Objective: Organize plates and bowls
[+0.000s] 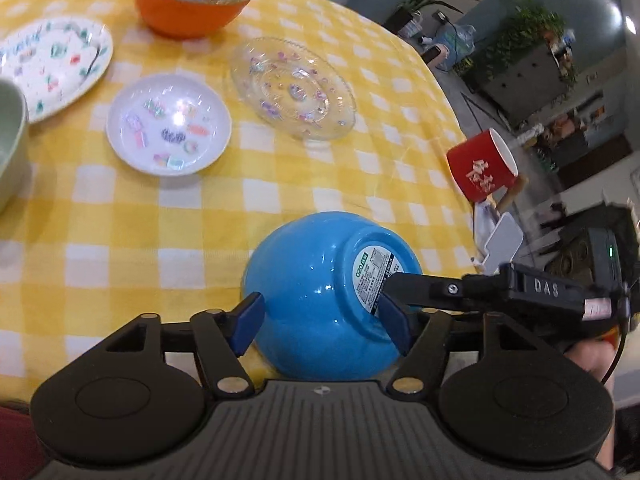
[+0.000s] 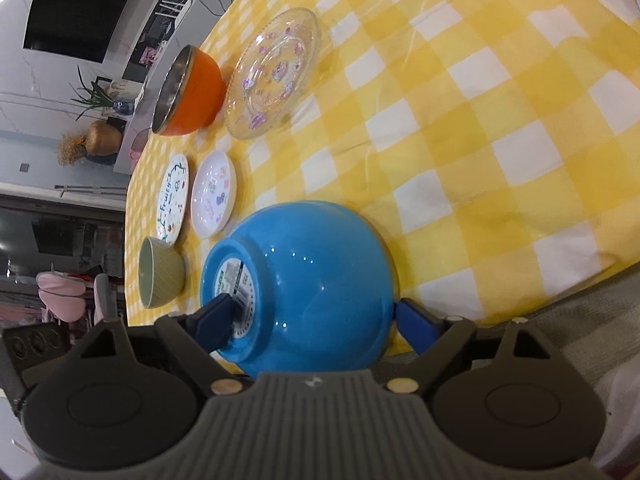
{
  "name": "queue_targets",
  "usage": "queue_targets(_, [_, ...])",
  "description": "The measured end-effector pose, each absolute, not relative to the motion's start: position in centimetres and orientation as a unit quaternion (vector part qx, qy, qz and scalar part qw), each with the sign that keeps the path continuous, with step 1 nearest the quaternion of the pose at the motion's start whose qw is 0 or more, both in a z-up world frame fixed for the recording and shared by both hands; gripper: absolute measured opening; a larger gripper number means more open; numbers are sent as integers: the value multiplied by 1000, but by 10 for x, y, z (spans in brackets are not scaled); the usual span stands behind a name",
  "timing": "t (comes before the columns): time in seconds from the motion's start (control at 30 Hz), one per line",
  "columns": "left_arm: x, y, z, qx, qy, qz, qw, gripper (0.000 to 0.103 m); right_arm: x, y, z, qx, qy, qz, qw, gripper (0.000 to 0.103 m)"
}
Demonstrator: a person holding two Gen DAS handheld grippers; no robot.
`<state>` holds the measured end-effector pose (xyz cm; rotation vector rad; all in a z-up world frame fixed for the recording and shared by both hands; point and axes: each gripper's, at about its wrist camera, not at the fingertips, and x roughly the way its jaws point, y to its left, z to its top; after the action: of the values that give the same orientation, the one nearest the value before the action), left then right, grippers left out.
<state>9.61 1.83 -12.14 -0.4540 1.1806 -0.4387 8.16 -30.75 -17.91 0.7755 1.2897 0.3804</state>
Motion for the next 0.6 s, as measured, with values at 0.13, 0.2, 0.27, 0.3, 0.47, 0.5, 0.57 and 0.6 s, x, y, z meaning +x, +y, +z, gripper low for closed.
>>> queue_targets(0.13, [102,30,-132,-259,573,-202,751,83,81,-310,-179,363,573,173,714,81])
queue_targets(0.2, [101,34,-131,-267,570,-190,754,82,79,-311,-179,373,571,180,709,75])
queue_targets(0.27, [101,38,-132,-281,566,-185,753,80,79,-312,-181,390,571,186,698,75])
queue_targets(0.3, [102,41,-133,-296,564,-181,750,79,78,-314,-182,403,569,189,692,74])
queue_targets(0.47, [109,41,-141,-334,560,-188,735,78,74,-317,-178,426,551,189,692,73])
queue_targets(0.5, [108,40,-140,-330,559,-190,737,77,72,-315,-178,420,556,191,691,73])
queue_targets(0.57, [106,39,-137,-320,554,-187,745,76,67,-309,-181,409,573,193,684,75])
queue_targets(0.6, [105,38,-135,-314,551,-186,751,75,66,-306,-182,401,579,188,685,76])
